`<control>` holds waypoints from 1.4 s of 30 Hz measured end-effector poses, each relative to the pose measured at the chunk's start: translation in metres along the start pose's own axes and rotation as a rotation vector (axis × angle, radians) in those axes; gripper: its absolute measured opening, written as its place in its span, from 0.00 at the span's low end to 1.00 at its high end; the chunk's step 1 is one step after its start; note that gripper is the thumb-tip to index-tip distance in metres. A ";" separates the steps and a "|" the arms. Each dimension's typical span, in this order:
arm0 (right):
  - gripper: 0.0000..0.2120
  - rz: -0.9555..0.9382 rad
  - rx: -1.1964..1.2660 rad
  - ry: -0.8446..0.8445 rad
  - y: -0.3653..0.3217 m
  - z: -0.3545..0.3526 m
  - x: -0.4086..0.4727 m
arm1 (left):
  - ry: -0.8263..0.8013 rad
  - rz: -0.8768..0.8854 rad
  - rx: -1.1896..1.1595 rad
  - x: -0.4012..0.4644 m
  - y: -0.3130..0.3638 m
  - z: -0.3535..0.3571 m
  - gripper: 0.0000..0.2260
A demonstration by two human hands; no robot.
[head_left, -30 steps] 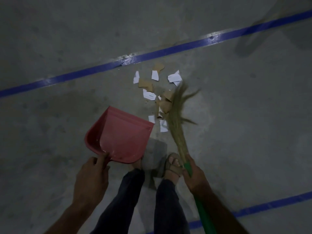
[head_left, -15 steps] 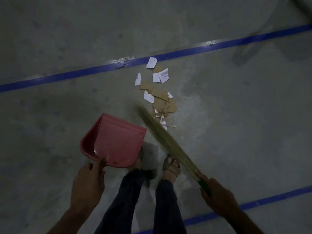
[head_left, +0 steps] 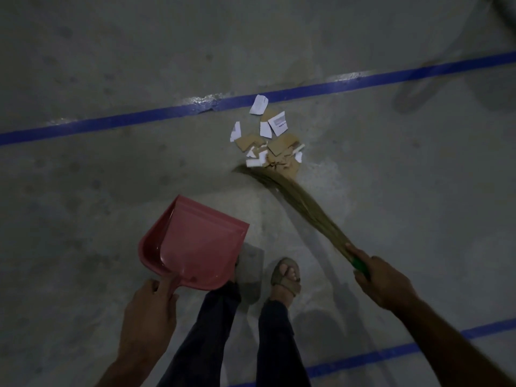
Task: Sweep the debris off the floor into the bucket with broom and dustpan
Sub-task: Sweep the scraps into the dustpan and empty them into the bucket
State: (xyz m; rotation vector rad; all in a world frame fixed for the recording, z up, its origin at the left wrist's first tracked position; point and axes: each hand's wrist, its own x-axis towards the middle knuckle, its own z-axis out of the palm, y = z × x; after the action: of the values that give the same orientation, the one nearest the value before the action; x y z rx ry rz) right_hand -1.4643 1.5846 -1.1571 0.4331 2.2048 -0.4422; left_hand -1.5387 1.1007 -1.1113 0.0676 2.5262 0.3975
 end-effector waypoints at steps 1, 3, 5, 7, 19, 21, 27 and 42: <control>0.31 -0.024 0.016 -0.007 -0.001 -0.003 -0.010 | 0.000 -0.005 -0.009 0.001 0.001 -0.002 0.26; 0.31 -0.060 0.049 -0.019 -0.002 -0.011 -0.030 | 0.002 -0.015 -0.019 0.003 0.002 -0.006 0.26; 0.32 -0.082 0.071 -0.023 -0.003 -0.019 -0.051 | 0.005 -0.029 -0.026 0.006 0.002 -0.011 0.26; 0.32 -0.094 0.090 -0.015 -0.006 -0.026 -0.070 | 0.011 -0.037 -0.034 0.010 0.001 -0.015 0.27; 0.32 -0.032 0.068 0.325 -0.114 -0.106 0.066 | 0.073 0.041 0.027 0.077 0.002 -0.048 0.26; 0.31 -0.024 0.002 0.351 -0.133 -0.130 0.122 | 0.105 0.056 0.049 0.091 0.002 -0.048 0.23; 0.28 -0.024 -0.349 0.217 -0.154 -0.190 0.220 | 0.123 0.008 0.075 0.111 0.001 -0.025 0.25; 0.34 -0.053 -0.059 0.136 -0.110 -0.118 0.055 | -0.022 -0.081 0.133 0.095 0.018 0.006 0.20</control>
State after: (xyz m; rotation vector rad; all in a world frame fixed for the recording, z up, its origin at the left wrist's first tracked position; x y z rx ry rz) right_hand -1.6248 1.5502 -1.1113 0.3830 2.3595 -0.3845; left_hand -1.6154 1.1320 -1.1622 0.0206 2.5217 0.1949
